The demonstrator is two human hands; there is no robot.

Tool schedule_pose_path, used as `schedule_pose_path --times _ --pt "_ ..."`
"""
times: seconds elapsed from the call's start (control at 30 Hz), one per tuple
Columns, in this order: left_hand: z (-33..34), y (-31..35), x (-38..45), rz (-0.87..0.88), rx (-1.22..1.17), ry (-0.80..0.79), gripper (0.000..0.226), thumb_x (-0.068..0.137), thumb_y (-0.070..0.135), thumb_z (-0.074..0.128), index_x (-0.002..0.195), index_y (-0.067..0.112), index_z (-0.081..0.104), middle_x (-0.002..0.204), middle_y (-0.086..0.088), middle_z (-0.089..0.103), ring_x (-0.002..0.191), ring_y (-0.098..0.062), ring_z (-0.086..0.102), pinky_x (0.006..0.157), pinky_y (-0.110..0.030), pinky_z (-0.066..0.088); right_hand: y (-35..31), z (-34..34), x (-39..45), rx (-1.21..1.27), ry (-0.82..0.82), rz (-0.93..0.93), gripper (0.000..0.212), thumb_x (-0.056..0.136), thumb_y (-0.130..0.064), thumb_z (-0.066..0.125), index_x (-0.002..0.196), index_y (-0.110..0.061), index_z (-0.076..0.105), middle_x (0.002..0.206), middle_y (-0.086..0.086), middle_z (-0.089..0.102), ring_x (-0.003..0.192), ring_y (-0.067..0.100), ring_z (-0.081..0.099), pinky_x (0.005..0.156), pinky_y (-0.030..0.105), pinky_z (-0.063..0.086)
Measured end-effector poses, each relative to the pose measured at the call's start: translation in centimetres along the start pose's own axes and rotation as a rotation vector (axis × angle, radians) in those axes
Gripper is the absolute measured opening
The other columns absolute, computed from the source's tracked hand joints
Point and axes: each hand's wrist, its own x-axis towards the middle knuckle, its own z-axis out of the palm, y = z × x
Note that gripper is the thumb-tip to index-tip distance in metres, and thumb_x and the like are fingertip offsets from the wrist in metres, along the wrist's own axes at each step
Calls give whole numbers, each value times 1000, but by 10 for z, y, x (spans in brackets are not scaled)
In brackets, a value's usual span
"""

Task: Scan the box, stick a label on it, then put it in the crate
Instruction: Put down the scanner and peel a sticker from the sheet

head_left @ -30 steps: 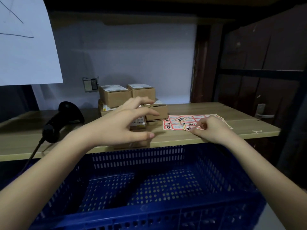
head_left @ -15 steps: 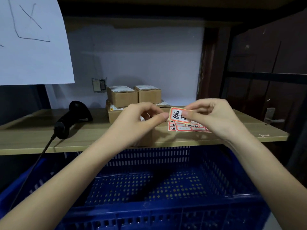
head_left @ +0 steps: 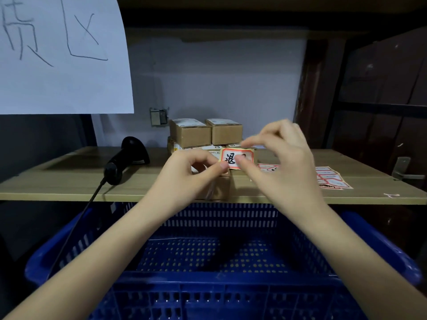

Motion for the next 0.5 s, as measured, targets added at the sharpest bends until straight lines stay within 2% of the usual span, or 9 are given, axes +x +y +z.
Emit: schedule_pose_path --times 0.1,0.17,0.23,0.3,0.4,0.5 --pt "-4 -2 -3 29 29 -13 16 85 16 62 76 10 73 64 10 63 62 -1 51 55 -11 38 -9 6 -8 -104 2 -165 19 78 -36 69 80 -18 77 79 3 59 75 21 49 65 32 41" --pt "-6 -3 -5 59 27 -36 16 87 13 60 80 7 73 70 2 65 66 -3 52 58 -12 39 -11 9 -10 -90 -45 -168 23 79 -40 66 81 -20 78 79 2 62 75 21 50 64 35 42" --pt "-8 -5 -6 88 32 -42 16 87 12 60 82 3 73 76 -8 67 70 -11 55 61 -12 40 -10 10 -12 -55 -76 -148 27 78 -41 64 83 -19 78 81 2 64 77 23 53 64 39 45" --pt "-10 -7 -7 116 46 -48 19 87 15 60 84 2 72 83 -13 68 80 -18 58 68 -17 43 -10 11 -13 -27 -77 -137 27 78 -39 65 84 -17 78 81 2 66 78 24 55 65 39 46" --pt "-12 -10 -8 164 82 -89 26 86 20 53 88 2 71 89 -10 67 83 -14 57 74 -18 42 -11 12 -13 -3 -50 -127 24 79 -36 65 83 -15 78 80 2 67 78 23 56 65 39 47" --pt "-12 -11 -8 189 117 -76 24 86 21 52 88 5 70 85 -5 64 79 -9 54 72 -19 41 -12 12 -13 46 -56 -104 24 80 -35 64 83 -15 78 79 0 66 78 22 55 68 37 46"
